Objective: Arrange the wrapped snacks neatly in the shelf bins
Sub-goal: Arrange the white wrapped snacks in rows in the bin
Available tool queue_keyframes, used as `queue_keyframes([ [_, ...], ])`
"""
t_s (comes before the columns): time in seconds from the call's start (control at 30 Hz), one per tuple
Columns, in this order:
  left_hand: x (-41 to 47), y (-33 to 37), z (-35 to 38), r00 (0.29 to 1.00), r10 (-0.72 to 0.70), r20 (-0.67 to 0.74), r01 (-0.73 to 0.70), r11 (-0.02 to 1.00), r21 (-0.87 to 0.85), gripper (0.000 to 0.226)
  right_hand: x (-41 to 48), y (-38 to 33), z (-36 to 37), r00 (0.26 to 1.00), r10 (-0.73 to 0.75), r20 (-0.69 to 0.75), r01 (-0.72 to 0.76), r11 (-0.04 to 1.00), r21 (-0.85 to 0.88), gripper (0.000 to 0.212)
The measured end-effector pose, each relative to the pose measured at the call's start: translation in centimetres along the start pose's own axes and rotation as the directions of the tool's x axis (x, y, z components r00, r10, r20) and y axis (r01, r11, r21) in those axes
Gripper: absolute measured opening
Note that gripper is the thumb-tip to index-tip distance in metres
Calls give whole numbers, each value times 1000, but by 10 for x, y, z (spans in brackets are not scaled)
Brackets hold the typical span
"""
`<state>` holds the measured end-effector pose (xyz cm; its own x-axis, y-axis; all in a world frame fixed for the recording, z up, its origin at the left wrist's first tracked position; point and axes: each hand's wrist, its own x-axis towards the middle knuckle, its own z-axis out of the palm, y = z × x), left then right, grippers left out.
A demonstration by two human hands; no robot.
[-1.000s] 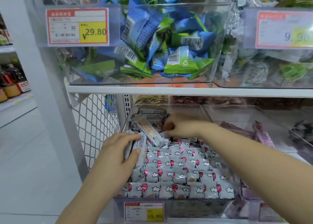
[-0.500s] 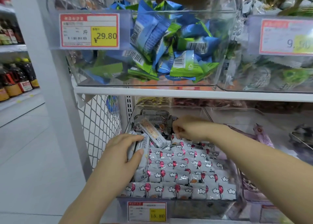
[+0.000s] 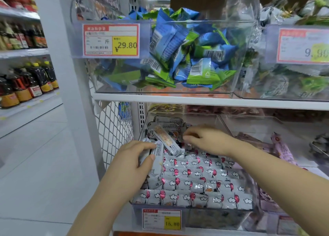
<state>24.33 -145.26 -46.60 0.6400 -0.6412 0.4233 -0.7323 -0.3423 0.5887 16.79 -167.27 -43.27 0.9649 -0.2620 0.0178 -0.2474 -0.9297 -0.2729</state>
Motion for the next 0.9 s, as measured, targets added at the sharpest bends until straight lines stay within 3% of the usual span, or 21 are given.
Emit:
queue_keyframes([
  [0.1,-1,2,-1,1000,-18,12,18,1000,3,27,2,-20,8,993,-53,-105,57,998,40,43],
  [0.2,-2,2,-3,999,-31,26,31,999,11,29,8,-36,19,994,-34,-101,35,999,12,55],
  [0.27,-3,2,-4,999,-37,35,37,999,11,29,9,-42,19,990,-10,-138,11,1000,6,45],
  [0.37,-5,-1,-7,999,-39,36,39,999,2,29,1,-45,1,982,95,-164,-54,971,234,26],
  [0.47,-5,0,-10,999,-41,24,42,999,-15,30,-13,-33,-12,951,293,-100,-209,846,490,5],
  [0.53,-5,5,-12,999,-48,0,48,998,-30,37,-25,-27,-13,939,340,-56,-229,739,633,13],
  [0.63,-4,17,-12,999,-35,-41,32,997,-74,54,-41,-26,-7,984,177,0,-85,472,877,20],
  [0.73,-4,34,-9,999,10,-36,-14,992,-126,63,-64,-32,-8,999,26,42,-47,267,963,23],
  [0.83,-4,48,-5,1000,8,-24,-13,979,-205,52,-77,-28,-4,999,0,37,-36,266,963,25],
  [0.9,-3,53,-2,999,-14,-38,4,967,-254,44,-80,-23,1,998,59,15,-36,363,931,25],
])
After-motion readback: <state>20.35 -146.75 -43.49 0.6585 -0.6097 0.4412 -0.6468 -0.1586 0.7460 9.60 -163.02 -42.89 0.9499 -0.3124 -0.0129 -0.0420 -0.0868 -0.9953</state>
